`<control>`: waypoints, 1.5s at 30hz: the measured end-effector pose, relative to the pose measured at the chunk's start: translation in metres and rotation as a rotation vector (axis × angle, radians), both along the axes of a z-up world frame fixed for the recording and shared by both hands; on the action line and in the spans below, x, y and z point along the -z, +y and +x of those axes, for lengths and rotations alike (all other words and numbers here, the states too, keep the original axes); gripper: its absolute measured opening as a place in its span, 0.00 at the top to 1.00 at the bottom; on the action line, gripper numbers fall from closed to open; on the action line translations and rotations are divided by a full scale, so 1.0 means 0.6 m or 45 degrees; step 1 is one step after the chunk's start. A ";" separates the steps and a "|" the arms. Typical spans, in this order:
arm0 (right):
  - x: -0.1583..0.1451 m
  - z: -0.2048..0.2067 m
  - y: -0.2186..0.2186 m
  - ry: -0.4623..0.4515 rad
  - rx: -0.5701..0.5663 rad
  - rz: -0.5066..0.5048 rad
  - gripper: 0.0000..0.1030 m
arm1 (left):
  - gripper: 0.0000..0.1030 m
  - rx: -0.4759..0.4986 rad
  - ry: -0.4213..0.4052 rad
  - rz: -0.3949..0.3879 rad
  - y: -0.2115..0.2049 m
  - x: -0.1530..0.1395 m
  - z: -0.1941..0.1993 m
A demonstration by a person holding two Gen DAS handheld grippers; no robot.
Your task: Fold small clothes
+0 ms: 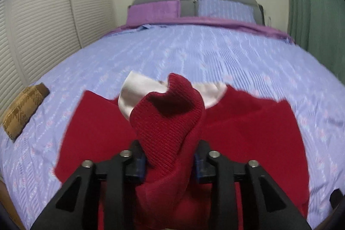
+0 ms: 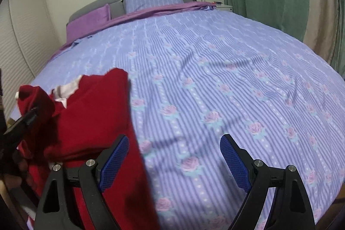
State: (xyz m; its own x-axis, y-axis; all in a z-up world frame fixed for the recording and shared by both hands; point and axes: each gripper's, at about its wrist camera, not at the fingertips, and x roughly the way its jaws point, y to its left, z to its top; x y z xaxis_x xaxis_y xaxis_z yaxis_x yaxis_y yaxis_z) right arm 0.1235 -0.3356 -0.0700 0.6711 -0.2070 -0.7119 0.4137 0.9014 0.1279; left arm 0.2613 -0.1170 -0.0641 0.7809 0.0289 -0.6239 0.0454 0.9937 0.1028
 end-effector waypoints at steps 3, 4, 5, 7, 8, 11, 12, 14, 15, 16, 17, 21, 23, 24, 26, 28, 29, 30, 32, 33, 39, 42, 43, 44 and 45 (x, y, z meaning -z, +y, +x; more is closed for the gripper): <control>0.010 0.003 0.002 0.015 -0.014 -0.003 0.15 | 0.37 0.105 -0.003 0.042 -0.029 0.004 -0.009; 0.013 0.005 0.004 0.017 -0.021 0.001 0.15 | 0.28 0.139 -0.010 0.039 -0.036 0.002 -0.014; 0.014 0.007 0.006 0.019 -0.028 0.004 0.15 | 0.27 0.168 -0.018 0.035 -0.044 -0.003 -0.019; 0.016 0.009 0.012 0.018 -0.041 0.005 0.15 | 0.22 0.235 -0.046 0.042 -0.068 -0.015 -0.029; 0.015 0.010 0.015 0.018 -0.048 0.001 0.15 | 0.20 0.256 -0.065 0.055 -0.078 -0.021 -0.034; 0.012 0.009 0.022 0.016 -0.056 -0.018 0.15 | 0.20 0.323 -0.111 0.015 -0.097 -0.052 -0.047; 0.010 0.009 0.024 0.015 -0.056 -0.022 0.15 | 0.20 0.332 -0.101 -0.034 -0.090 -0.064 -0.046; 0.005 0.007 0.024 0.016 -0.057 -0.031 0.15 | 0.20 0.316 -0.094 -0.099 -0.074 -0.081 -0.045; 0.004 0.007 0.024 0.018 -0.058 -0.032 0.15 | 0.20 0.286 -0.106 -0.122 -0.058 -0.089 -0.046; 0.002 0.007 0.024 0.021 -0.058 -0.033 0.15 | 0.20 0.262 -0.116 -0.134 -0.045 -0.094 -0.046; 0.001 0.007 0.025 0.023 -0.057 -0.033 0.15 | 0.20 0.236 -0.125 -0.147 -0.031 -0.099 -0.045; -0.006 0.008 0.039 0.028 -0.081 -0.019 0.15 | 0.20 0.137 -0.144 -0.180 0.048 -0.113 -0.049; -0.009 0.007 0.054 0.029 -0.114 -0.019 0.15 | 0.20 0.104 -0.155 -0.159 0.078 -0.117 -0.056; -0.012 0.006 0.066 0.028 -0.143 -0.030 0.15 | 0.20 0.088 -0.154 -0.154 0.100 -0.118 -0.063; -0.016 0.002 0.090 0.035 -0.191 -0.065 0.15 | 0.20 0.080 -0.140 -0.163 0.130 -0.116 -0.077; -0.014 -0.009 0.112 0.046 -0.235 -0.088 0.15 | 0.20 0.058 -0.125 -0.136 0.165 -0.108 -0.100; -0.011 -0.015 0.120 0.054 -0.249 -0.093 0.15 | 0.20 0.045 -0.117 -0.117 0.179 -0.102 -0.111; -0.006 -0.024 0.128 0.062 -0.262 -0.092 0.15 | 0.20 0.024 -0.101 -0.101 0.196 -0.092 -0.126; 0.005 -0.039 0.140 0.077 -0.281 -0.069 0.15 | 0.20 0.001 -0.069 -0.110 0.217 -0.078 -0.144; 0.012 -0.045 0.148 0.094 -0.292 -0.057 0.15 | 0.20 -0.019 -0.052 -0.121 0.230 -0.069 -0.154; 0.016 -0.049 0.163 0.045 -0.301 -0.088 0.15 | 0.20 -0.132 -0.070 -0.116 0.269 -0.046 -0.148; 0.024 -0.014 0.140 0.017 -0.222 -0.100 0.15 | 0.20 -0.200 -0.071 -0.060 0.289 -0.027 -0.122; 0.027 -0.002 0.133 0.017 -0.218 -0.084 0.15 | 0.20 -0.204 -0.057 -0.017 0.291 -0.019 -0.115; 0.032 0.012 0.123 0.027 -0.216 -0.064 0.15 | 0.20 -0.197 -0.040 0.027 0.292 -0.010 -0.109; 0.035 0.020 0.119 0.031 -0.212 -0.055 0.15 | 0.20 -0.178 -0.015 0.074 0.293 0.003 -0.100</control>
